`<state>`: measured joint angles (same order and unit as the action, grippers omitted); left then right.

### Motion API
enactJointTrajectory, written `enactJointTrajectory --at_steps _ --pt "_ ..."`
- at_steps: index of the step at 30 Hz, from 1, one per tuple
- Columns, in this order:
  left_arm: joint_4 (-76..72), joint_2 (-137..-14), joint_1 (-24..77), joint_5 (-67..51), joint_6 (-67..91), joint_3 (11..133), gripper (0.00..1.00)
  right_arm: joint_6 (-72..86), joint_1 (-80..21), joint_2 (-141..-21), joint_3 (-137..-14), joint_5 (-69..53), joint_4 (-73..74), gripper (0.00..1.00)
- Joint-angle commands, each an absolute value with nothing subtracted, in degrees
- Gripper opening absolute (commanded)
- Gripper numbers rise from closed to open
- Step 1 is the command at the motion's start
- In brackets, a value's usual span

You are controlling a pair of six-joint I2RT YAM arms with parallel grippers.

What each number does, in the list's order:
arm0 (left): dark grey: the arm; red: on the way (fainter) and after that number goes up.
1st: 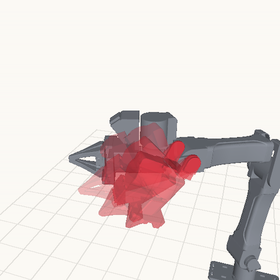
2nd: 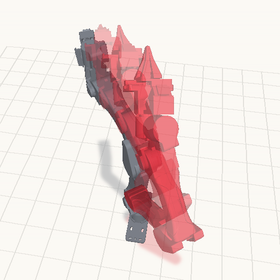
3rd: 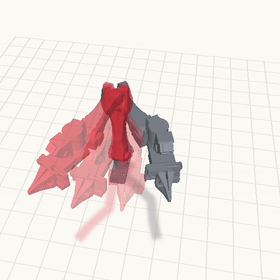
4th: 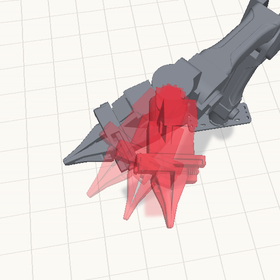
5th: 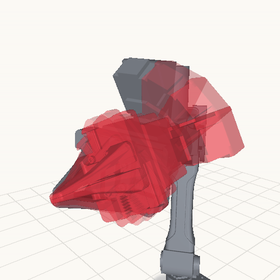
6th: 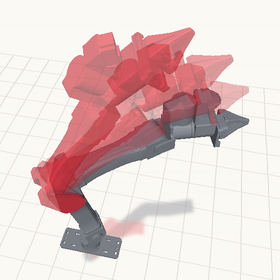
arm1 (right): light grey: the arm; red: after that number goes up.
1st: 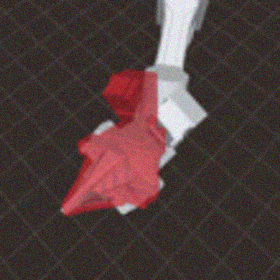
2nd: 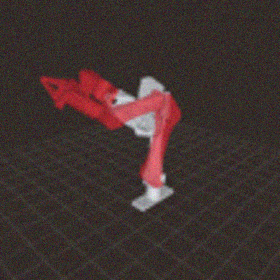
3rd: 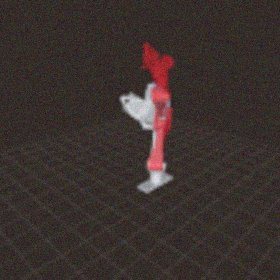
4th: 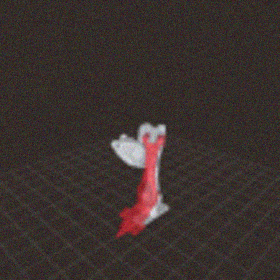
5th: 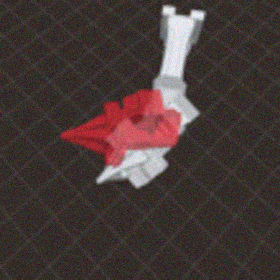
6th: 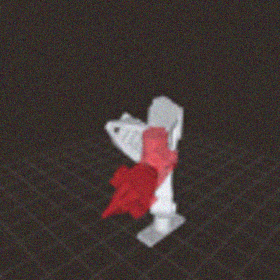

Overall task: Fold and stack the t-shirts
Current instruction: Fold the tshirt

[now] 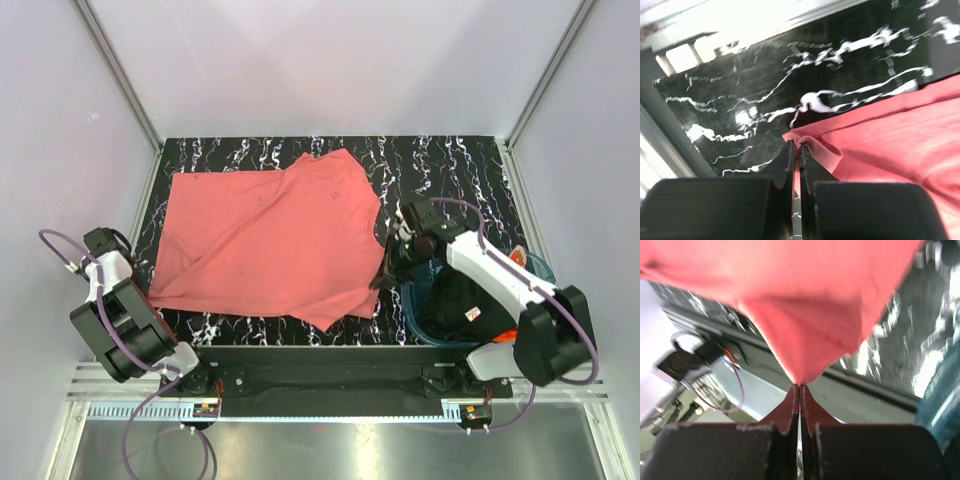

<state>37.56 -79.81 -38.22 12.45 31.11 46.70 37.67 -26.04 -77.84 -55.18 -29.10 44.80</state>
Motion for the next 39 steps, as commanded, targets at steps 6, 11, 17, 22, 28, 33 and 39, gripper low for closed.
enactJointTrajectory --at_steps 6,11,17,22,28,33,39 --pt "36.30 -84.01 -31.83 11.52 31.02 55.98 0.00 31.21 -20.31 -89.55 -70.57 -27.86 46.67 0.00" --pt "37.79 -87.98 -27.60 13.53 32.25 59.67 0.00 29.45 -18.72 -92.46 -74.96 -29.09 48.34 0.00" --pt "37.26 -87.80 -26.72 12.66 32.61 60.91 0.00 27.86 -17.67 -93.25 -78.92 -28.48 50.79 0.00" --pt "36.56 -87.80 -26.28 12.57 32.69 60.73 0.00 26.55 -16.09 -95.01 -81.47 -27.95 52.20 0.00" --pt "35.77 -87.28 -26.02 12.30 32.87 60.73 0.00 25.49 -14.51 -97.55 -83.49 -27.60 51.95 0.00" --pt "35.77 -87.89 -24.70 11.69 33.22 62.49 0.00 24.35 -13.36 -100.89 -87.53 -26.90 51.77 0.00" --pt "35.95 -87.19 -23.82 10.82 33.84 62.75 0.00 23.56 -13.27 -102.57 -90.35 -27.95 52.56 0.00"
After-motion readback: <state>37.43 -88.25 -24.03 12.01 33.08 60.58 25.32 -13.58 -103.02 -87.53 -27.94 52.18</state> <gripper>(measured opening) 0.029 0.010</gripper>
